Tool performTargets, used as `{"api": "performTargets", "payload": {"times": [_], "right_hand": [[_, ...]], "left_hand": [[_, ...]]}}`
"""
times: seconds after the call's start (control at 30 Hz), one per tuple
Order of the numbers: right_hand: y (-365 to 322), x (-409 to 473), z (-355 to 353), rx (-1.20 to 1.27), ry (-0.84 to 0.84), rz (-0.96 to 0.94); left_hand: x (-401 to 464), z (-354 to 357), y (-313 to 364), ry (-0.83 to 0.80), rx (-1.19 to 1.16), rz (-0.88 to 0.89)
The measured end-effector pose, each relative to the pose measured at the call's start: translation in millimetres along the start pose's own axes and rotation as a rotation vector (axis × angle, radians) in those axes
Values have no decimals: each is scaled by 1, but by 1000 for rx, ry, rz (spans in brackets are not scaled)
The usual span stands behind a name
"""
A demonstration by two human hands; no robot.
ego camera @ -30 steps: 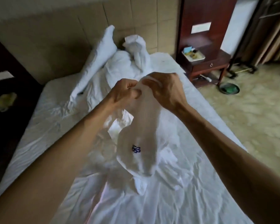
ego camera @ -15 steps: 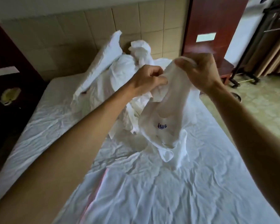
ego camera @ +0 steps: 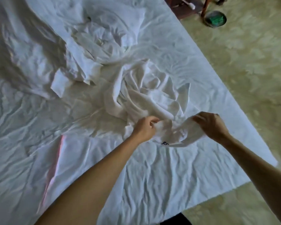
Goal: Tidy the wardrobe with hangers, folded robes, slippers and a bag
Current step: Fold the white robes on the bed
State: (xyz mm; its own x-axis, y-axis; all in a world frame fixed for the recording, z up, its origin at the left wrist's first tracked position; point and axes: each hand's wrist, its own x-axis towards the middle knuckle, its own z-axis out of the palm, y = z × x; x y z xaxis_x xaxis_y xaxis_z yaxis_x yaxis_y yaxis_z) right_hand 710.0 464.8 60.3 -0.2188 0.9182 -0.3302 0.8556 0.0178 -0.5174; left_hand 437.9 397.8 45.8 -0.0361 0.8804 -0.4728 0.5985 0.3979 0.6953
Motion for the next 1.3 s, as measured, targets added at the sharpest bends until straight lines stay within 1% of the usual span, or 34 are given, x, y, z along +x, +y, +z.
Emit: {"api": "performTargets", "payload": {"times": [0.07, 0.2, 0.23, 0.3, 0.37, 0.4, 0.47, 0.57, 0.67, 0.7, 0.73, 0.77, 0.9, 1.0, 1.07, 1.1, 1.17, 1.23, 1.3], "right_hand": [[20, 2, 19, -4, 39, -3], [38, 3, 39, 59, 104, 75], [40, 3, 42, 46, 111, 84], [48, 5, 44, 37, 135, 101], [58, 5, 44, 46, 160, 144], [63, 5, 44, 53, 176, 164], [74, 5, 42, 53, 195, 198], [89, 4, 39, 35, 211, 254], [99, 2, 42, 30, 219, 287], [99, 2, 43, 33, 207, 286], [100, 3, 44, 39, 200, 288], [100, 4, 45, 51, 203, 296], [100, 17, 43, 167, 312, 365], [84, 40, 29, 233, 447, 361], [70, 53, 16, 254, 526, 366], [66, 56, 12, 255, 552, 369], [66, 52, 8, 243, 571, 357], [74, 38, 13, 194, 545, 307], [89, 17, 26, 130, 474, 263]], "left_hand": [[25, 12, -1, 104, 22, 5], [63, 22, 7, 203, 79, 5], [69, 21, 8, 256, 139, 22], [81, 16, 10, 379, 299, 136], [98, 4, 10, 440, 493, 241], [109, -5, 9, 415, 591, 255], [130, -23, 9, 264, 735, 256], [155, -34, 12, 15, 773, 253], [160, -35, 19, -137, 865, 228], [161, -36, 20, -157, 884, 234], [162, -41, 22, -145, 869, 244], [163, -48, 25, -98, 825, 255], [172, -99, 29, 267, 675, 318], [170, -126, 24, 433, 633, 466], [154, -130, 16, 494, 643, 565], [140, -129, 8, 489, 664, 610], [105, -122, -19, 427, 722, 700], [66, -108, -48, 317, 803, 805], [35, -87, -77, 171, 848, 895]]}}
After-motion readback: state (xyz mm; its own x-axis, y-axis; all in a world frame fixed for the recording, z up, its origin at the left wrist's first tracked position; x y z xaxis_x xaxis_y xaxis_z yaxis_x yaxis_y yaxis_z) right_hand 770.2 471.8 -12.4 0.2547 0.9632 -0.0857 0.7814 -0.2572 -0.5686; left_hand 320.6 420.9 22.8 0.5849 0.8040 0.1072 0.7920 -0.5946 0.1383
